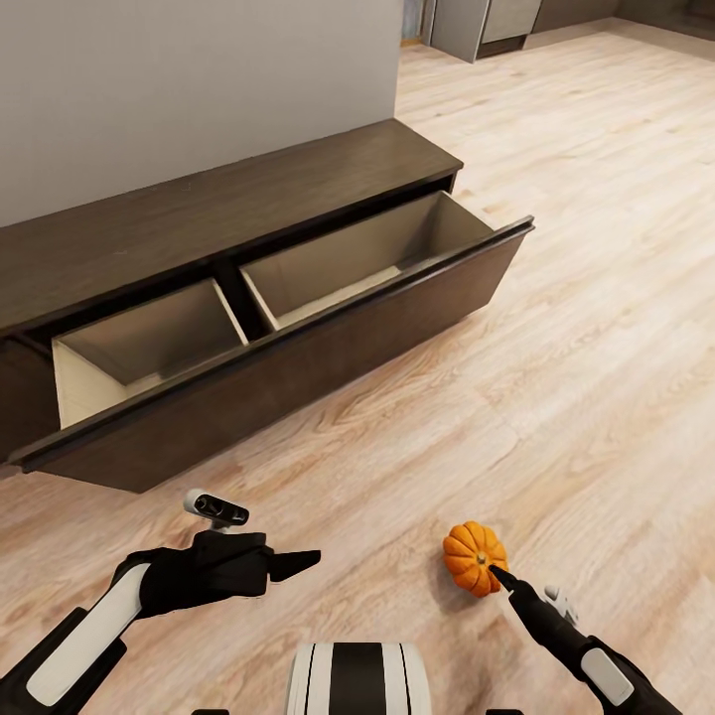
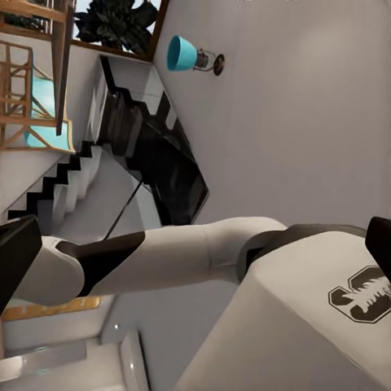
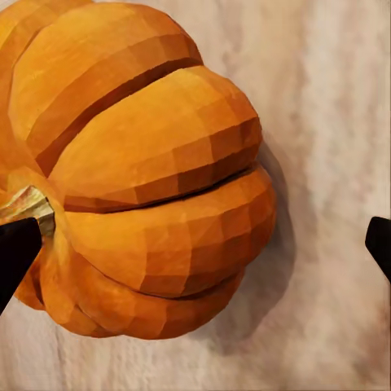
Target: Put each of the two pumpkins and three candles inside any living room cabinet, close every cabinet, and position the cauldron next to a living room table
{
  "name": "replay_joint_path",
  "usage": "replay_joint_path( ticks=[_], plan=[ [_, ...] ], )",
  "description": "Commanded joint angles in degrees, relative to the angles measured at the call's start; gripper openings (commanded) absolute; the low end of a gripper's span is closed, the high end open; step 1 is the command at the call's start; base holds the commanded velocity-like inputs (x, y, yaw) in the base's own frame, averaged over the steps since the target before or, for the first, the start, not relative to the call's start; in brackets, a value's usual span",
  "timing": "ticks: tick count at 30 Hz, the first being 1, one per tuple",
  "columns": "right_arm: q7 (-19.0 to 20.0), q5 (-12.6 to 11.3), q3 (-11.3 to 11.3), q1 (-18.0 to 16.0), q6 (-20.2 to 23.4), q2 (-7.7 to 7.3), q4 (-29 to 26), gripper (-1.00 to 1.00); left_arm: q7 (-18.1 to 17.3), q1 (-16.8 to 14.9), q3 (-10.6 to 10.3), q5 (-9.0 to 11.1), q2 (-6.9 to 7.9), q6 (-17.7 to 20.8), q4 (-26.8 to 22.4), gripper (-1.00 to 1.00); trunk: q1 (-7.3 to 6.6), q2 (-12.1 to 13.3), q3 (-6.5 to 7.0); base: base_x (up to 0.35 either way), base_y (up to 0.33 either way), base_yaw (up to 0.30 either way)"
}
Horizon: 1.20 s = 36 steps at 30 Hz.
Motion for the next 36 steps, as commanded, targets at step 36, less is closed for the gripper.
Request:
replay_joint_path(
  ticks=[36],
  plan=[
    [0.1,-0.5,-0.2,0.0,0.5,0.00,0.0,1.00,-0.3,0.0,-0.1,0.2,0.01,0.2,0.4,1.00,0.09,-0.1,-0.70,0.018,0.000,0.000]
  ],
)
